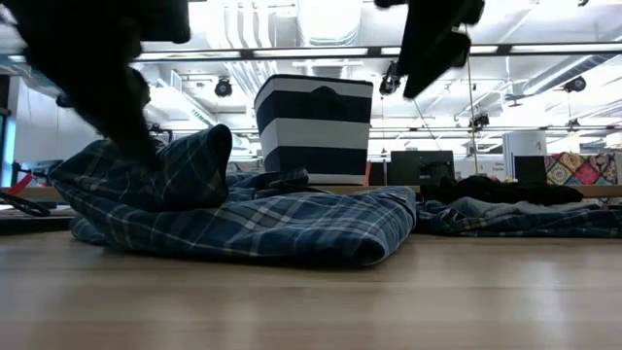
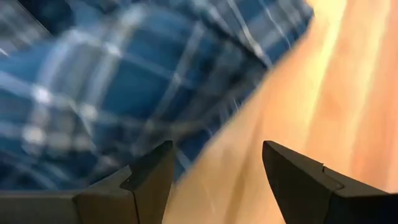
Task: Fold Laundry from Bin
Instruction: Fold the blue patterned long sleeve
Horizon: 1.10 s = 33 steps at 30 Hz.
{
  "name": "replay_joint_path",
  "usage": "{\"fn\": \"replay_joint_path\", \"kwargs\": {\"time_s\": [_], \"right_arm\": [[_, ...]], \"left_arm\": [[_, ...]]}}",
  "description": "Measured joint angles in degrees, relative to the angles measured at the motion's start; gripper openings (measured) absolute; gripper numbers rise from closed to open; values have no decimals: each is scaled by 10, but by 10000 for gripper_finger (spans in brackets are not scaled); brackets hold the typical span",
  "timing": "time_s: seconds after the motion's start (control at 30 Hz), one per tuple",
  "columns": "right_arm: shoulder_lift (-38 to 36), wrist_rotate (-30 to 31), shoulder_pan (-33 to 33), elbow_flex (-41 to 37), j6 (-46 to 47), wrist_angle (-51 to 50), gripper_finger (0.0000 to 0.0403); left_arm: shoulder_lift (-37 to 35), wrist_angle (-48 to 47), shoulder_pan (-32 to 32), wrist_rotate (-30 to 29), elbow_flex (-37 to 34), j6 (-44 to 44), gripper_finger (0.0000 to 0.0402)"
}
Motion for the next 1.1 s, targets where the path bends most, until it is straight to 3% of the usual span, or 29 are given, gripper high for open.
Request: {"fn": "replay_joint_path", "kwargs": {"time_s": [0.23, 0.43, 0.53, 0.63, 0.83, 0.97, 1.1], "right_arm": [[60, -29, -1, -36, 12, 107, 263], [117, -53, -4, -19, 11, 112, 264], [141, -54, -8, -11, 5, 122, 263], [158, -53, -24, -6, 0, 133, 264], [161, -12, -86, -6, -20, 145, 265], [173, 8, -134, -20, -28, 143, 265], [209, -33, -144, -35, 80, 144, 257]], "left_arm": [[6, -13, 71, -117, -36, -24, 221], [-66, -233, 128, -179, -98, -274, 221], [-131, -323, 127, -173, -142, -372, 221], [-207, -354, 121, -138, -196, -445, 221], [-311, -266, 83, -167, -198, -375, 221], [-329, -106, 40, -193, -179, -220, 221], [-302, 61, 6, -190, -181, -137, 221]]}}
